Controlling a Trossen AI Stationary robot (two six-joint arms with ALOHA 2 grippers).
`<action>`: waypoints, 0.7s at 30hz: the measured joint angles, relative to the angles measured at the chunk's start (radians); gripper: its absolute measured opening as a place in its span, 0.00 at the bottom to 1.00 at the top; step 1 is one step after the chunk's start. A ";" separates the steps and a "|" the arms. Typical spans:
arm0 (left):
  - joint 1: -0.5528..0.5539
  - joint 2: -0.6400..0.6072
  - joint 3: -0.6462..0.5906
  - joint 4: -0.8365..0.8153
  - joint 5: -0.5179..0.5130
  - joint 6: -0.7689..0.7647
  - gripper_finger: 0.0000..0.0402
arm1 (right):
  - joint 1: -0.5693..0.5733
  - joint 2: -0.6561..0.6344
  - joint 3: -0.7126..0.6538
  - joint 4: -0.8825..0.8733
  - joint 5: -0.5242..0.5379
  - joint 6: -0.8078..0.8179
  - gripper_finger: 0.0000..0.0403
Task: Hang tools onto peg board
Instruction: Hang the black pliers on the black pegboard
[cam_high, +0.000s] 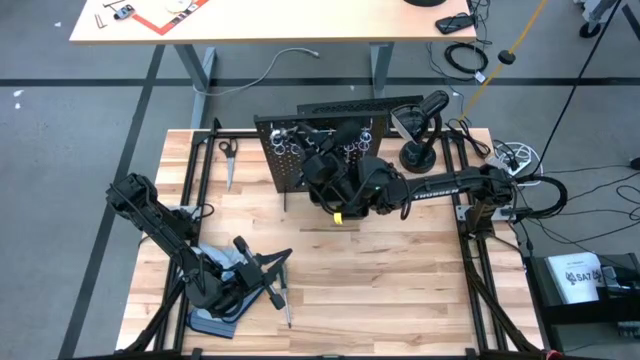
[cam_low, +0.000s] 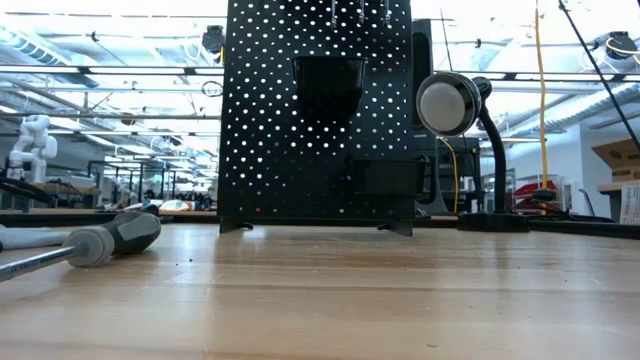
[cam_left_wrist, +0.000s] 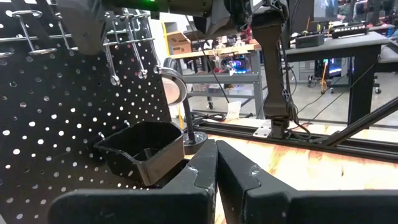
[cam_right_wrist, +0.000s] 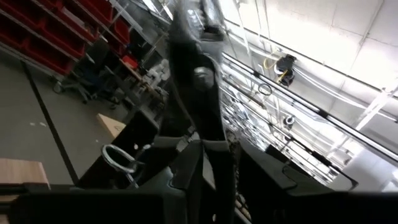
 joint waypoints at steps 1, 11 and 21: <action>0.000 0.000 0.000 0.000 0.000 0.000 0.03 | 0.001 0.000 0.000 0.002 0.014 -0.010 0.25; 0.000 0.000 0.000 0.000 0.000 0.000 0.03 | 0.010 0.000 0.000 0.003 0.071 -0.045 0.26; 0.000 0.000 0.000 0.000 0.000 0.000 0.03 | 0.018 0.000 0.000 0.016 0.093 -0.013 0.02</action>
